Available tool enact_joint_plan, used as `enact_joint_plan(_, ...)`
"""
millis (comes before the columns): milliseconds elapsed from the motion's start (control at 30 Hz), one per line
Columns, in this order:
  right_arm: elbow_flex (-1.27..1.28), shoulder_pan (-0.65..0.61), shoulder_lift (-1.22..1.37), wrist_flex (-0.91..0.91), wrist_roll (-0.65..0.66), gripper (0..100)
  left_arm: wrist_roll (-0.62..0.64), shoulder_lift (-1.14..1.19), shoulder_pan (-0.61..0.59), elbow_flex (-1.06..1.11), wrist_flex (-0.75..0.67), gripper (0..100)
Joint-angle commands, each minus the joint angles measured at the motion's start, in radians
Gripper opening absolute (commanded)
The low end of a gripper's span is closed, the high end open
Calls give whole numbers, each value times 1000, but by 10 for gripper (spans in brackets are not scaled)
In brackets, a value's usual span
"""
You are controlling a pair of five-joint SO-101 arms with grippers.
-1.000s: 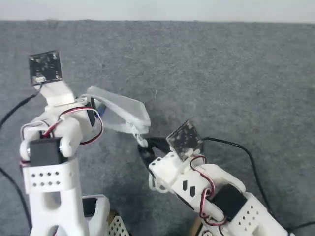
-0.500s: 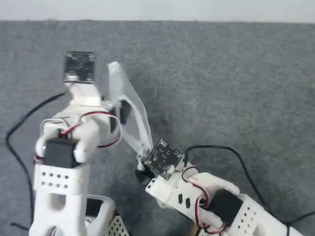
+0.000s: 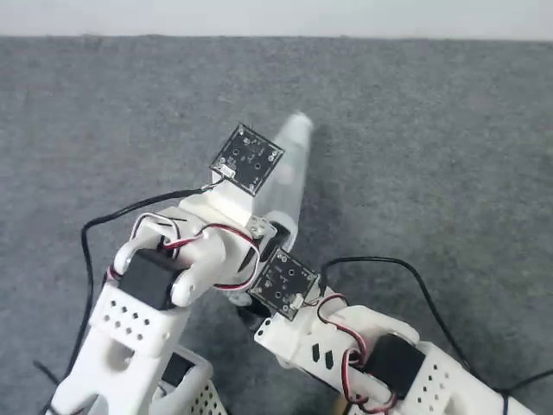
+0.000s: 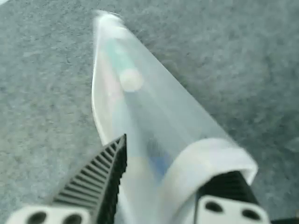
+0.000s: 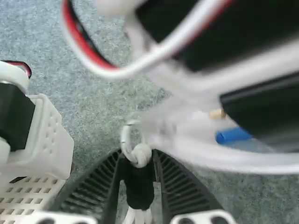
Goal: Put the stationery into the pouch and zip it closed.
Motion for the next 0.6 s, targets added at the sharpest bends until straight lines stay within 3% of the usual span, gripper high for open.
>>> enact_joint_plan(0,-49,-1,-96,5,12,6,-6,-29,6,-71,20,227)
enact_joint_plan(267,6,88,-259,-39,12,6,-6,-31,6,-182,133,225)
enact_joint_plan(567,8,99,-269,-39,14,6,-17,-31,6,-260,253,227)
